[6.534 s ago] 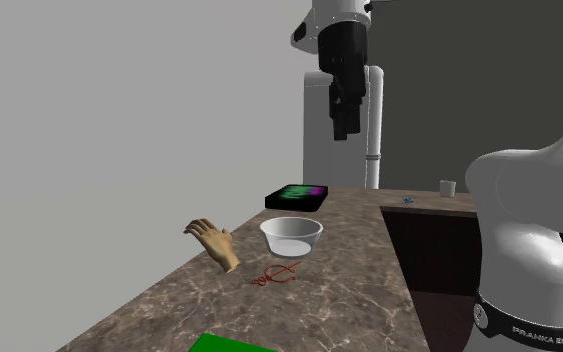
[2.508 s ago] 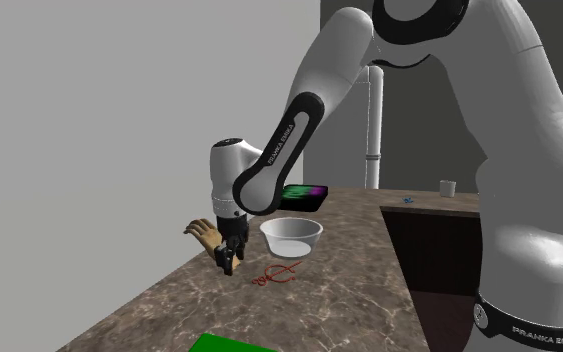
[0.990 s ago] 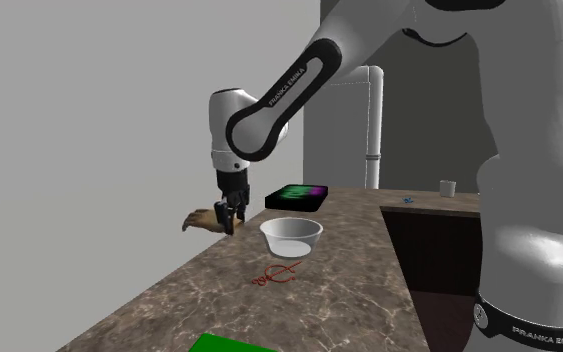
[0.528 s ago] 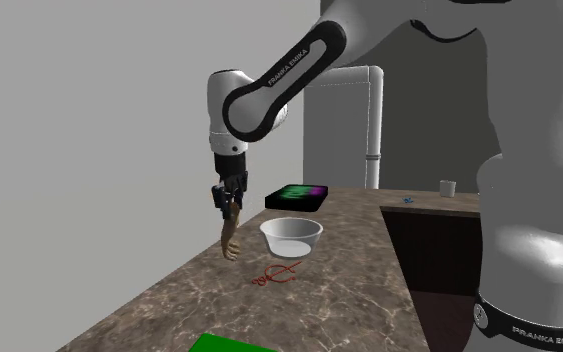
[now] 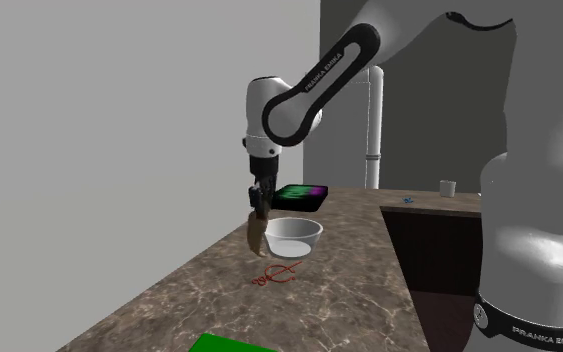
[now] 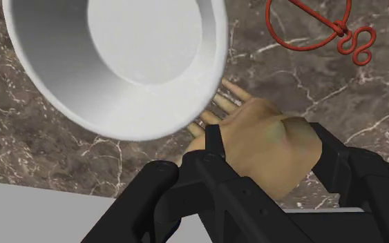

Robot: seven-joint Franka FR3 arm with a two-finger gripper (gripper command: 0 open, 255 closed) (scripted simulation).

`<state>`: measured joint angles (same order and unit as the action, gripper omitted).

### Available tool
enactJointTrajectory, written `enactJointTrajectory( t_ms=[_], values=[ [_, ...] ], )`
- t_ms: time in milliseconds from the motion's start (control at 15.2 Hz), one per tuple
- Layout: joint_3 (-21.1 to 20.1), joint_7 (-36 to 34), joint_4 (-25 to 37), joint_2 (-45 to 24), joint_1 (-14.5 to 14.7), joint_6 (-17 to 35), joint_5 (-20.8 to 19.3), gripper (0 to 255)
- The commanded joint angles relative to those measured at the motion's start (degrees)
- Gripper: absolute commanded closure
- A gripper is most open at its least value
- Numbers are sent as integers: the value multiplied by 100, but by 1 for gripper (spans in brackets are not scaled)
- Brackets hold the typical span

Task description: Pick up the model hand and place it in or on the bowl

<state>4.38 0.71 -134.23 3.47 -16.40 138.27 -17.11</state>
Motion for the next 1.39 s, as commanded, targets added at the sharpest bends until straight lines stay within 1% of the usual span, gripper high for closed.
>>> enactJointTrajectory(
  t_ms=[0, 396, 594, 1056, 1320],
  values=[
    [150, 218, -388, 256, -137, 138, -41, 255],
    [616, 847, -1272, 878, -531, 540, -241, 255],
    [934, 1252, -1677, 1170, -784, 740, -397, 255],
    [959, 1072, -1834, 677, -843, 1385, -562, 255],
    [961, 1071, -1834, 677, -841, 1385, -563, 255]
  ],
)
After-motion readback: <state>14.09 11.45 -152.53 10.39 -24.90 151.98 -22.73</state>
